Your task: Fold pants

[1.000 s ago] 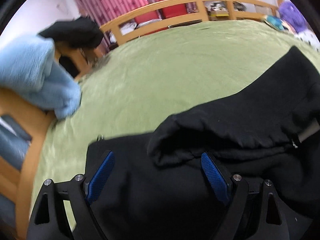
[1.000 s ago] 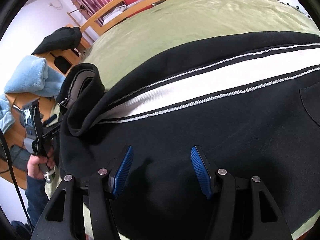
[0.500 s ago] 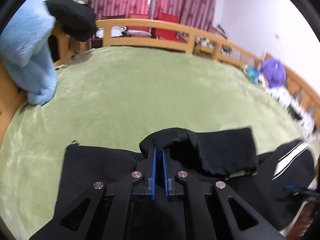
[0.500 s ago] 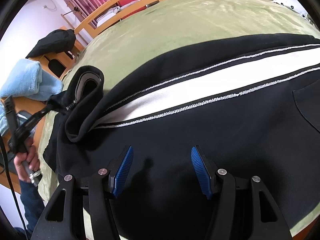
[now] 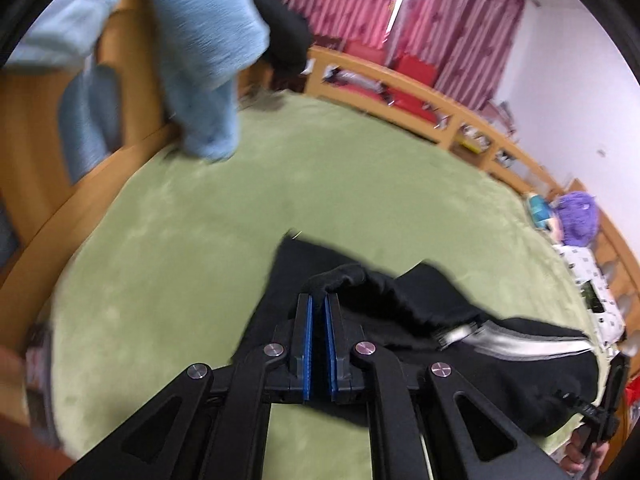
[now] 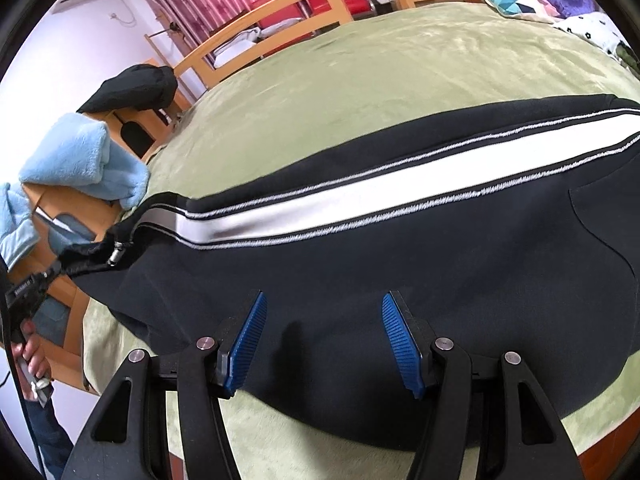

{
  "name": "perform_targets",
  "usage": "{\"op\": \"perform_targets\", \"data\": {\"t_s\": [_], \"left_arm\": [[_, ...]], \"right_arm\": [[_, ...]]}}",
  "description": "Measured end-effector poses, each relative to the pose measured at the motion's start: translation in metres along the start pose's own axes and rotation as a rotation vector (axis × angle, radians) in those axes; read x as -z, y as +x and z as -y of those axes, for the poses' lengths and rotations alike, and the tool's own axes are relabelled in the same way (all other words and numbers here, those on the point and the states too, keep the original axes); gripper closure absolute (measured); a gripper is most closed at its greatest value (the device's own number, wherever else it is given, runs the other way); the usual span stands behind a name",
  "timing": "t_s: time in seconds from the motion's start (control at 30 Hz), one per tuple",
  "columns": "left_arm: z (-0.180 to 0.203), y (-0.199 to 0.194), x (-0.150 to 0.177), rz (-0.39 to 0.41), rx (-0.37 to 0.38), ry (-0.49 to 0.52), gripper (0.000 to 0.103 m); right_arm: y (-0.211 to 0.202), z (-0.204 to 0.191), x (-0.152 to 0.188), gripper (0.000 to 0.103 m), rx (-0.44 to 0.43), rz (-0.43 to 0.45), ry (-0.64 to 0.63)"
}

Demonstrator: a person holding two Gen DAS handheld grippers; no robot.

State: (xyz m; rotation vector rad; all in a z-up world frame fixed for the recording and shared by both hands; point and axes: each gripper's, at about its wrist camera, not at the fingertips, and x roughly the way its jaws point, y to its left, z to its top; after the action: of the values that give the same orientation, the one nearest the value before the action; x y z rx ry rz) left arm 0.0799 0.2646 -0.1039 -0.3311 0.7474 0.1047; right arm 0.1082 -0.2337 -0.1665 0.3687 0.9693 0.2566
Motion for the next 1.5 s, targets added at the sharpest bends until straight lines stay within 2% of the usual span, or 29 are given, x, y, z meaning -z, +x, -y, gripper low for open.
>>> {"op": "perform_targets", "data": {"t_s": [0.1,0.17,0.23,0.27,0.3,0.33,0.37,0.4,0.53,0.67,0.73,0.77,0.83,0.9,1.07,1.1,1.2,1.3,1.4,1.43,1.47,1.5], "left_arm": [[-0.011,0.016,0.023,-0.088,-0.071,-0.013,0.093],[-0.011,0.024,0.037,-0.121,-0.126,0.028,0.093],[0.0,0.027,0.043,-0.132,-0.127,0.086,0.093],[0.007,0.026,0.045,-0.132,-0.091,0.104,0.088],[0.013,0.025,0.044,-0.125,-0.047,0.111,0.069],[0.022,0.024,0.044,-0.108,0.014,0.113,0.055],[0.03,0.025,0.043,-0.092,0.051,0.121,0.035],[0.04,0.026,0.044,-0.073,0.08,0.139,0.034],[0.089,0.05,0.046,-0.076,0.169,0.205,0.034],[0.126,0.091,0.054,-0.141,0.128,0.251,0.034],[0.137,0.108,0.06,-0.18,0.078,0.292,0.034],[0.137,0.111,0.059,-0.175,0.062,0.297,0.034],[0.12,0.105,0.049,-0.11,0.07,0.217,0.034],[0.096,0.105,0.032,-0.094,0.097,0.122,0.034],[0.042,0.129,-0.008,-0.097,-0.033,0.023,0.034],[0.03,0.139,-0.015,-0.11,-0.069,0.008,0.034],[0.006,0.166,-0.027,-0.152,-0.114,-0.021,0.034],[-0.007,0.201,-0.034,-0.23,-0.069,-0.036,0.036],[-0.009,0.227,-0.043,-0.308,-0.067,-0.062,0.037],[-0.007,0.235,-0.046,-0.328,-0.088,-0.05,0.045],[-0.006,0.237,-0.047,-0.328,-0.112,-0.04,0.064],[-0.006,0.239,-0.049,-0.327,-0.112,-0.042,0.076]], "right_arm": [[-0.001,-0.004,0.007,0.043,0.004,-0.002,-0.016],[-0.001,-0.004,0.009,0.043,0.011,-0.005,-0.026],[-0.001,-0.002,0.011,0.043,0.025,-0.014,-0.031],[-0.001,-0.002,0.012,0.043,0.028,-0.019,-0.031],[-0.002,-0.001,0.014,0.043,0.024,-0.023,-0.035],[-0.003,-0.001,0.016,0.043,0.02,-0.023,-0.042],[-0.004,-0.001,0.019,0.043,0.017,-0.025,-0.053],[-0.005,0.0,0.021,0.043,0.015,-0.027,-0.061],[-0.004,0.0,0.032,0.043,-0.028,-0.047,-0.087],[-0.004,0.003,0.043,0.043,-0.044,-0.063,-0.089],[-0.006,0.005,0.045,0.043,-0.055,-0.067,-0.093],[-0.007,0.007,0.046,0.043,-0.056,-0.067,-0.095],[-0.01,0.011,0.044,0.043,-0.055,-0.069,-0.094],[-0.012,0.015,0.039,0.043,-0.051,-0.065,-0.086],[-0.005,0.022,0.025,0.043,-0.046,-0.067,-0.06],[-0.004,0.023,0.021,0.043,-0.04,-0.061,-0.057],[-0.004,0.023,0.011,0.043,-0.026,-0.033,-0.044],[-0.006,0.027,0.001,0.043,0.0,-0.004,-0.024],[-0.001,0.03,-0.01,0.043,0.014,0.0,0.012],[0.002,0.03,-0.012,0.043,0.015,-0.001,0.018],[0.005,0.029,-0.014,0.043,0.017,-0.003,0.024],[0.009,0.028,-0.017,0.043,0.02,-0.004,0.032]]}}
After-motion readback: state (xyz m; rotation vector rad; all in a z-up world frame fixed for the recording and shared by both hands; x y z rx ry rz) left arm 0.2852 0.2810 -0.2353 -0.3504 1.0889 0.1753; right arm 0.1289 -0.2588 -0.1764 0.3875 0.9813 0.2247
